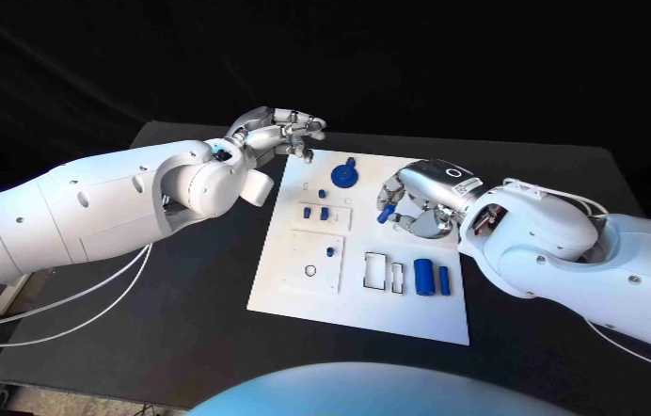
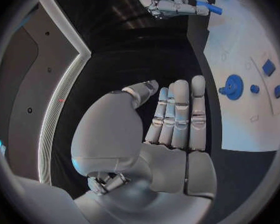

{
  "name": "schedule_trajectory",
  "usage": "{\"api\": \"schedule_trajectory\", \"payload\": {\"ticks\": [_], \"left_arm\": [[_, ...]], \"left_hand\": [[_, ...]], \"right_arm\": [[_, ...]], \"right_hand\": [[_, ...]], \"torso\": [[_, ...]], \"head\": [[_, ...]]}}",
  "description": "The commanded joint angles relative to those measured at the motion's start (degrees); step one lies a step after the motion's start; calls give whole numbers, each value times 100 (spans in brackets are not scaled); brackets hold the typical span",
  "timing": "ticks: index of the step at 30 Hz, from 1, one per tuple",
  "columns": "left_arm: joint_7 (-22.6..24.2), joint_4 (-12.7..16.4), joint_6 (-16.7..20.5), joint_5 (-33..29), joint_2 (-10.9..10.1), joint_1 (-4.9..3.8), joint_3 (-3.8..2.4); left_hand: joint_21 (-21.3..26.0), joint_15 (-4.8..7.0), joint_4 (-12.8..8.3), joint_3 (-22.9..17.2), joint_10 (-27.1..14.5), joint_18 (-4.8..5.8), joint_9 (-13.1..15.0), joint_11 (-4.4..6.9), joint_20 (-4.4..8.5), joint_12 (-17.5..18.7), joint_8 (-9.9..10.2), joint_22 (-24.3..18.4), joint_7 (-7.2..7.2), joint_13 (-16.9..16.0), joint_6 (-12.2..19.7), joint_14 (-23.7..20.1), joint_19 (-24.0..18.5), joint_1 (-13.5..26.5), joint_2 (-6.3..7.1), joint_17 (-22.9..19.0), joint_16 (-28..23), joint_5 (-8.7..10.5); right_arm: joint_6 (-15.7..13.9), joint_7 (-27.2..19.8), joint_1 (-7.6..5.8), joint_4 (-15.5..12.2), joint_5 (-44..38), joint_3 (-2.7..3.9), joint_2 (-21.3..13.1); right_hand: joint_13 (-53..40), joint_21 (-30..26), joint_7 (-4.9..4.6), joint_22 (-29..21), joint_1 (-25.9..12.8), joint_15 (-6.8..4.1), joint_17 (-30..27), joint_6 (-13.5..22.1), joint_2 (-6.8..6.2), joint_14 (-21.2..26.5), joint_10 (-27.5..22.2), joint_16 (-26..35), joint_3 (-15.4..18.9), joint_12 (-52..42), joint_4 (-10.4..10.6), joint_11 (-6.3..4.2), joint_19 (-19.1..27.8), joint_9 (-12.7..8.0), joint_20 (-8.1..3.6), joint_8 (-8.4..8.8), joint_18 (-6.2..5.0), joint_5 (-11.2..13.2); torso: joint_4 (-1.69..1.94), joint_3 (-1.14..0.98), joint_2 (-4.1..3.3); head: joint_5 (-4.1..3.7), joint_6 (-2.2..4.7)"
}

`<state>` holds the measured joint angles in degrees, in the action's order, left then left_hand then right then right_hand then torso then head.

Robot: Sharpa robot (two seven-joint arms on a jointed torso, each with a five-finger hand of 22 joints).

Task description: Assemble the parts on the task board

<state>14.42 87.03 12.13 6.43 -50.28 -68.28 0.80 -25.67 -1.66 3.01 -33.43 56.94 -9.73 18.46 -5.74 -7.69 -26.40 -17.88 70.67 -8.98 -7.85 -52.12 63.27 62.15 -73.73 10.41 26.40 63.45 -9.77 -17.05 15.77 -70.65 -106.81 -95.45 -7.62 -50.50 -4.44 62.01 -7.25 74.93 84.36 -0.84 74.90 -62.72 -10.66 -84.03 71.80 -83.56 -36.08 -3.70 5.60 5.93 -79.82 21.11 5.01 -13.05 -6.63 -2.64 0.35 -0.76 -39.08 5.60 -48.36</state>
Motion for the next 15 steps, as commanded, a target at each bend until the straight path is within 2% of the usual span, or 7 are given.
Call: {"api": "schedule_trajectory", "payload": {"ticks": [1, 8, 11, 15], "left_arm": [[40, -8, -86, -19, 32, -1, -1], [46, -41, -112, -20, 86, 2, 3], [45, -54, -113, -20, 98, 3, 5], [43, -63, -114, -21, 112, 3, 6]], "left_hand": [[40, 4, 5, 6, -26, -63, 5, 7, 2, -12, -35, -9, -8, 6, 38, -7, 44, 6, -51, -10, -31, 21], [40, 4, 5, 6, -26, -63, 5, 7, 2, -12, -35, -9, -8, 6, 38, -7, 44, 6, -51, -10, -31, 21], [44, 4, 9, 7, -26, -63, 6, 6, 2, -13, -36, -11, -9, 7, 40, -8, 45, 7, -55, -11, -30, 18], [44, 4, 9, 7, -26, -63, 6, 6, 2, -13, -36, -11, -9, 7, 40, -8, 45, 7, -55, -11, -30, 18]], "right_arm": [[-31, -65, 3, -113, -132, 4, 193], [-15, -187, 135, -74, -289, -6, 841], [4, -228, 224, 15, -325, -18, 1068], [35, -274, 392, 174, -350, -38, 1329]], "right_hand": [[-42, 26, 9, 36, -42, -35, 14, -6, 27, -288, 285, -22, -48, -2, -22, -267, -12, 2, -39, -27, 80, -23], [-43, 10, 8, 32, -73, -35, 5, 1, 34, -287, 288, -19, -93, -1, -62, -266, -5, 15, -39, -34, 77, -24], [-43, 1, 7, 29, -83, -34, -11, 4, 35, -283, 288, -12, -103, 0, -71, -265, -2, 18, -39, -36, 75, -24], [-43, -15, 6, 23, -104, -34, -9, 10, 36, -284, 286, -13, -125, 1, -93, -264, 5, 25, -38, -39, 72, -25]], "torso": [[-6, -10, -4], [21, 10, 0], [31, 13, -3], [22, 19, -8]], "head": [[54, 13], [102, 17], [125, 15], [166, -1]]}}
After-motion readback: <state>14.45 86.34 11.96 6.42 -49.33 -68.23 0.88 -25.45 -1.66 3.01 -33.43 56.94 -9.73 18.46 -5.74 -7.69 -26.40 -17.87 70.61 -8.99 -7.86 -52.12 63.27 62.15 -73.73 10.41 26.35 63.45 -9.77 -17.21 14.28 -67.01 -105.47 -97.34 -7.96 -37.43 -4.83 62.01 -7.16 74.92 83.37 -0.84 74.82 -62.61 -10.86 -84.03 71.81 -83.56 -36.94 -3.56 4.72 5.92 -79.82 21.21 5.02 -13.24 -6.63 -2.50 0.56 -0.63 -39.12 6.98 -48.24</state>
